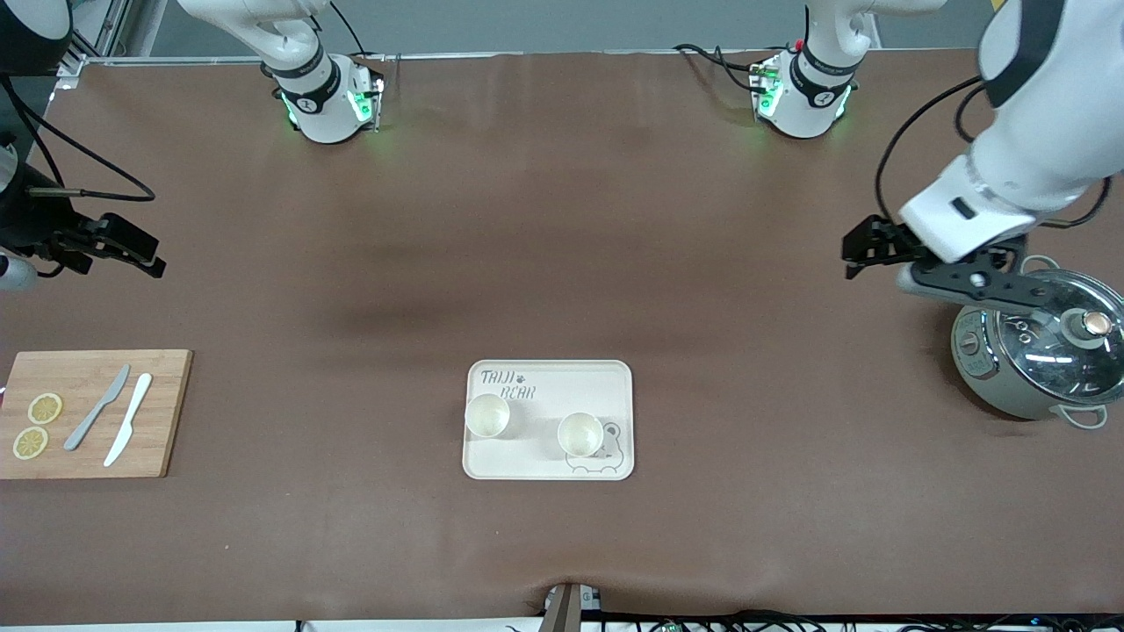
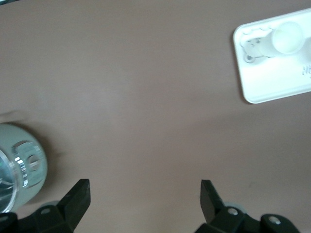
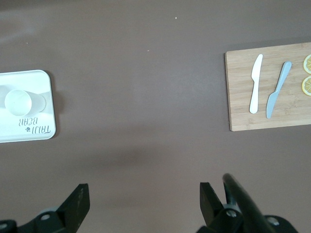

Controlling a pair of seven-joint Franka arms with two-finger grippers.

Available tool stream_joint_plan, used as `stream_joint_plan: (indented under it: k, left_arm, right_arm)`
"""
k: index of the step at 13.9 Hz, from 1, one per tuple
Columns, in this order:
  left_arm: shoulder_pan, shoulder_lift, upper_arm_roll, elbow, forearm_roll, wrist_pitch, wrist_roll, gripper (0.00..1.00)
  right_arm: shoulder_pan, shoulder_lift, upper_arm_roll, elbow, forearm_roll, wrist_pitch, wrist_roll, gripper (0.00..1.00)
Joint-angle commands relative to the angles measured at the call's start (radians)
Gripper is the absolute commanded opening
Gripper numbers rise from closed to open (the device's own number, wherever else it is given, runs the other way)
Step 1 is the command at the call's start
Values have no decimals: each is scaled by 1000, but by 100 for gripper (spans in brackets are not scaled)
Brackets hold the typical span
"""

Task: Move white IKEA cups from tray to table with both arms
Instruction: 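Reach the left gripper toward the white cups on the tray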

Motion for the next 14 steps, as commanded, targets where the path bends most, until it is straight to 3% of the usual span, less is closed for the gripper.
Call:
stream_joint_plan:
  k: [1, 4, 8, 14]
  left_arm:
    - [-70, 109, -32, 47, 62, 45, -179, 100]
    - [-159, 329, -29, 290, 66, 53, -299, 100]
    - [-249, 568, -18, 530, 64, 65, -354, 100]
    - [-307, 746, 6, 550, 64, 345, -364, 100]
  right_arm:
    - [4, -26, 0, -24, -14, 0, 6, 100]
    - [3, -16, -2, -15, -12, 0, -3, 100]
    - [7, -1, -2, -16, -14, 10, 2, 100]
    - [39, 37, 0, -21, -6, 28, 9, 100]
